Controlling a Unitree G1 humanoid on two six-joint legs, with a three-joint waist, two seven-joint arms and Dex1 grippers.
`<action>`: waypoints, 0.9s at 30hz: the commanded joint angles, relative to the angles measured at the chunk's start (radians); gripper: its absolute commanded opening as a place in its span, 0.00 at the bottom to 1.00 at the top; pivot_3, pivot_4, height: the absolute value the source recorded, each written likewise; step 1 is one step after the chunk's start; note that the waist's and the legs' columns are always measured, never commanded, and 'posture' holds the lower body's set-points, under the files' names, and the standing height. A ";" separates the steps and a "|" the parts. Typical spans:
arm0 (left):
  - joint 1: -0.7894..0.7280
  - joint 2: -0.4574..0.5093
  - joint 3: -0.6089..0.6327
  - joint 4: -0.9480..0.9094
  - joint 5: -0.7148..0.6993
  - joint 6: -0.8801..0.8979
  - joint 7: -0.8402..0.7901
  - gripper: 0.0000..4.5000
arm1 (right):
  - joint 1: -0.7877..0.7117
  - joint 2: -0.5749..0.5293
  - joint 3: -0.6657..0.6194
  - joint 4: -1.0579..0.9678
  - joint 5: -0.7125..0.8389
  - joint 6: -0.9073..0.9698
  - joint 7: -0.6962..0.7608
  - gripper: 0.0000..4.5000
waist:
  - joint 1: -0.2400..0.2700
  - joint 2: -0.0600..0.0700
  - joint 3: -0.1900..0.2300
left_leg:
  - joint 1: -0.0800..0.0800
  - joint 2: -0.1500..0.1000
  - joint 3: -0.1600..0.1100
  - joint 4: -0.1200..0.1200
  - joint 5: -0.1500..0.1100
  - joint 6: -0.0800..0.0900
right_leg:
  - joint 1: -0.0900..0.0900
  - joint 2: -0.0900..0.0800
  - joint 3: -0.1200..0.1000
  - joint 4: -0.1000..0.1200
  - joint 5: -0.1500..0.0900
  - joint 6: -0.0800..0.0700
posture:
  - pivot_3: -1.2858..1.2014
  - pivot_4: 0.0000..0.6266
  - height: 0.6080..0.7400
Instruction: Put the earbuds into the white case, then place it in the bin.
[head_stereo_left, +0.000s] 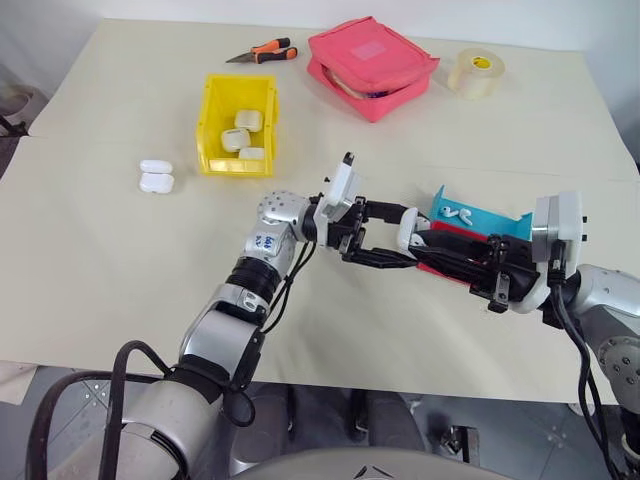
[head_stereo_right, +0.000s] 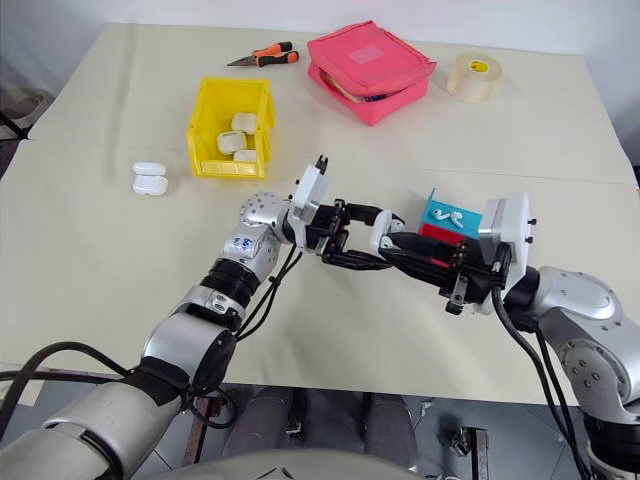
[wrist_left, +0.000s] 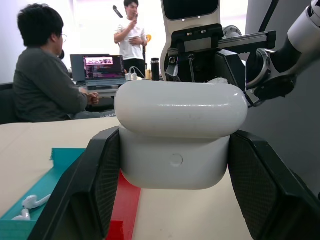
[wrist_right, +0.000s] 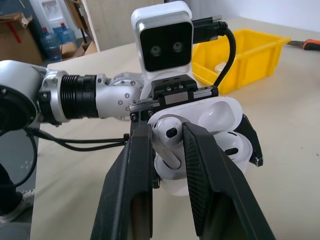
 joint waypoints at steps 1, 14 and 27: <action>-0.057 -0.030 0.033 -0.057 -0.070 -0.003 -0.112 0.62 | -0.001 0.024 -0.016 0.074 -0.020 0.070 -0.111 0.12 | 0.000 0.000 0.000 | 0.000 0.000 0.000 0.000 0.000 0.000 | 0.000 0.000 0.000 0.000 0.000 0.000 | 0.52 0.24 1.00; -0.027 -0.019 0.039 -0.117 -0.066 0.064 -0.112 0.62 | 0.063 0.105 -0.044 -0.041 0.047 0.099 -0.241 0.12 | 0.000 0.000 0.000 | 0.000 0.000 0.000 0.000 0.000 0.000 | 0.000 0.000 0.000 0.000 0.000 0.000 | 0.52 0.24 1.00; -0.030 -0.025 0.049 -0.111 -0.057 0.054 -0.112 0.62 | 0.079 0.098 -0.042 -0.089 0.043 0.099 -0.271 0.12 | 0.000 0.000 0.000 | 0.000 0.000 0.000 0.000 0.000 0.000 | 0.000 0.000 0.000 0.000 0.000 0.000 | 0.52 0.24 1.00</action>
